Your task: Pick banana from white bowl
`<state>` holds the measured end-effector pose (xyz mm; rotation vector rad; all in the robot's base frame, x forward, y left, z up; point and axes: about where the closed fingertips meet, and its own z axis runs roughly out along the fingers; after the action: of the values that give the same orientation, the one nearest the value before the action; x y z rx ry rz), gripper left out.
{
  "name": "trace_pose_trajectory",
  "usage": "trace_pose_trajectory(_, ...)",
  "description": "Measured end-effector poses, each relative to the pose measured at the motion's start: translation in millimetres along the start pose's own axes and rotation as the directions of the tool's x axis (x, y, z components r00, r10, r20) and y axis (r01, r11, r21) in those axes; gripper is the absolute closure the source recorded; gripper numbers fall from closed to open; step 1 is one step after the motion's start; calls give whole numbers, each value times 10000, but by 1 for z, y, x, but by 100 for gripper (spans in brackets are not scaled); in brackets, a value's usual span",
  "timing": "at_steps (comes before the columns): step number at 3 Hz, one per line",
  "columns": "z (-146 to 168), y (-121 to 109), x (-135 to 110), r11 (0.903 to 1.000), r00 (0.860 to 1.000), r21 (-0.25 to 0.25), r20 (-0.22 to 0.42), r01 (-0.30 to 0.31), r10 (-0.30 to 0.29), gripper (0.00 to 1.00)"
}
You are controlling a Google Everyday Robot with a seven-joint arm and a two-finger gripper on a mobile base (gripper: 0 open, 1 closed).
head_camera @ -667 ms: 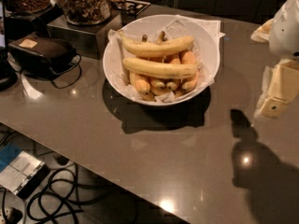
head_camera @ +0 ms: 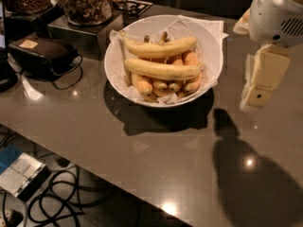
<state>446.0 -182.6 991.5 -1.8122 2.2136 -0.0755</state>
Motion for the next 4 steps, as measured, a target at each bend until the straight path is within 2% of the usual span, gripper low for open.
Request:
trace_pose_trajectory(1, 9, -5, -37, 9962, 9966, -449, -308, 748, -762, 0)
trace_pose_trajectory(2, 8, -10, -45, 9963, 9963, -187, -140, 844, -847, 0)
trace_pose_trajectory(3, 13, -16, -51, 9973, 9975, -233, 78, 703, -702, 0)
trace_pose_trajectory(4, 23, -25, -66, 9965, 9978, -634, 422, 544, -518, 0)
